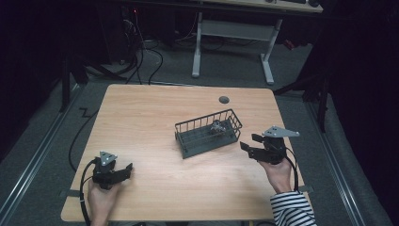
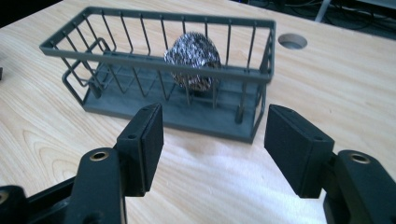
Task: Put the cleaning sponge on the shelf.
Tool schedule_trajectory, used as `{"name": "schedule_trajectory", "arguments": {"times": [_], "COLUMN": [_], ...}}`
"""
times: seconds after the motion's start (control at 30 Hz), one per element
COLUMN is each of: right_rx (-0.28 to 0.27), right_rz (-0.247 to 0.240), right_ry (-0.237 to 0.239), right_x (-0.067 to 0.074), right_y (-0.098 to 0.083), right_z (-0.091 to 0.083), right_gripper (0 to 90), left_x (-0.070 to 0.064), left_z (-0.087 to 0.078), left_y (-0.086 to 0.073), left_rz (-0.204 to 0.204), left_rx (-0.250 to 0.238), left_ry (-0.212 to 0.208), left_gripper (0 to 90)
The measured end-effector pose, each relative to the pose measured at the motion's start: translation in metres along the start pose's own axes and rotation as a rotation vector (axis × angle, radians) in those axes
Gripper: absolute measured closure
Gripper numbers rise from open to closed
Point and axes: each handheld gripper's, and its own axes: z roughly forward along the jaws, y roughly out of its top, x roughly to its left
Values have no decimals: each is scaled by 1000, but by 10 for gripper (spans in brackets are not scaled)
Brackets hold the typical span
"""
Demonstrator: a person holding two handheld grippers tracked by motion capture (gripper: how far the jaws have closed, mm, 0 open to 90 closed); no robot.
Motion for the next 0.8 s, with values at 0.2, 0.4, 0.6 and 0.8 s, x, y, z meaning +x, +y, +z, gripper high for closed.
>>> {"name": "schedule_trajectory", "arguments": {"times": [0.2, 0.4, 0.6, 0.8], "right_rx": [-41, -20, -5, 12], "right_rz": [37, 56, 88, 108], "right_ry": [19, 7, 12, 68], "right_x": [-1, -2, -4, -3], "right_y": [-21, -40, -62, -81], "right_z": [-6, -5, 1, 9], "right_gripper": [389, 389, 387, 378], "left_x": [0, 0, -1, -1], "left_z": [0, 0, 0, 0], "left_y": [0, 0, 0, 0], "left_rz": [1, 1, 2, 1], "left_rx": [0, 0, 0, -1], "left_ry": [1, 1, 4, 4], "left_gripper": [255, 255, 255, 255]}}
